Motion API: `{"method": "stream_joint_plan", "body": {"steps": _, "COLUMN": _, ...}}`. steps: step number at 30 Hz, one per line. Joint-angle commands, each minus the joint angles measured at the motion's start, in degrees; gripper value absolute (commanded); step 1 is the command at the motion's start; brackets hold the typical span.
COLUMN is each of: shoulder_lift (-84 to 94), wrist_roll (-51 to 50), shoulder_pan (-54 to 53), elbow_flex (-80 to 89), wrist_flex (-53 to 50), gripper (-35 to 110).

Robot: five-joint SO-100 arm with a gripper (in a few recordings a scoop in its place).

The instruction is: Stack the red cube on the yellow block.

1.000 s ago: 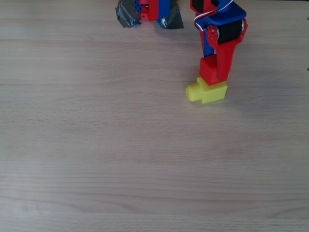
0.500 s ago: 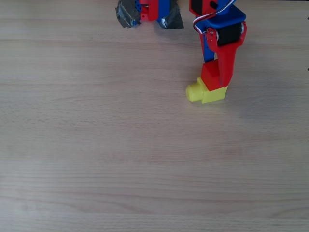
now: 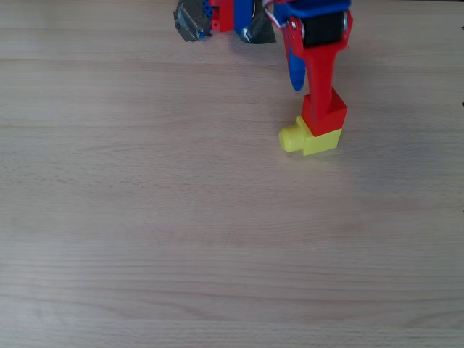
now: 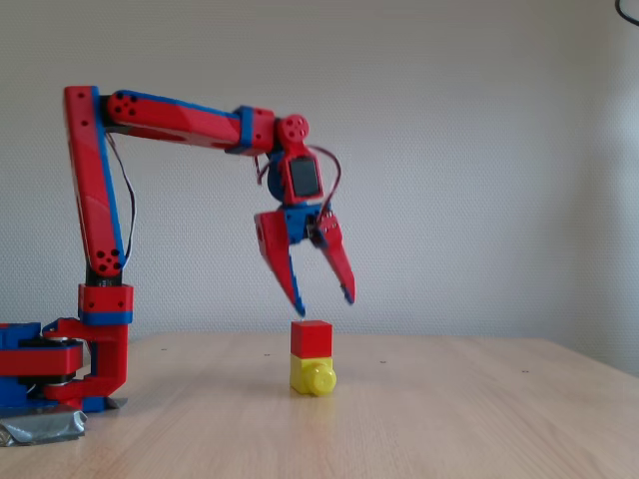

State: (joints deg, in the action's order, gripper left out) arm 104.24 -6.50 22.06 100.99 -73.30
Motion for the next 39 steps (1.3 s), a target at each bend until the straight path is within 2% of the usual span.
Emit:
{"method": "stream_joint_plan", "body": {"steps": 1, "shoulder_lift": 8.17, "wrist_roll": 0.79, "shoulder_pan": -2.02, "elbow_flex": -4.48, "wrist_flex": -1.93, "gripper": 26}}
{"method": "stream_joint_plan", "body": {"steps": 5, "shoulder_lift": 16.52, "wrist_roll": 2.46, "shoulder_pan": -7.56, "elbow_flex": -0.18, "wrist_flex": -2.46, "gripper": 23}}
{"method": "stream_joint_plan", "body": {"steps": 9, "shoulder_lift": 26.28, "wrist_roll": 4.22, "shoulder_pan": -12.39, "elbow_flex": 8.96, "wrist_flex": -2.29, "gripper": 4}}
{"method": "stream_joint_plan", "body": {"steps": 11, "shoulder_lift": 31.64, "wrist_roll": 5.27, "shoulder_pan": -13.8, "elbow_flex": 14.59, "wrist_flex": -1.76, "gripper": 0}}
{"method": "stream_joint_plan", "body": {"steps": 16, "shoulder_lift": 43.86, "wrist_roll": 8.44, "shoulder_pan": -16.7, "elbow_flex": 28.83, "wrist_flex": -0.79, "gripper": 0}}
{"method": "stream_joint_plan", "body": {"steps": 28, "shoulder_lift": 67.24, "wrist_roll": 18.11, "shoulder_pan": -22.06, "elbow_flex": 50.63, "wrist_flex": 7.29, "gripper": 0}}
{"method": "stream_joint_plan", "body": {"steps": 33, "shoulder_lift": 77.17, "wrist_roll": 17.4, "shoulder_pan": -22.85, "elbow_flex": 59.06, "wrist_flex": 5.71, "gripper": 0}}
{"method": "stream_joint_plan", "body": {"steps": 39, "shoulder_lift": 81.12, "wrist_roll": 11.43, "shoulder_pan": -23.47, "elbow_flex": 63.54, "wrist_flex": 5.62, "gripper": 0}}
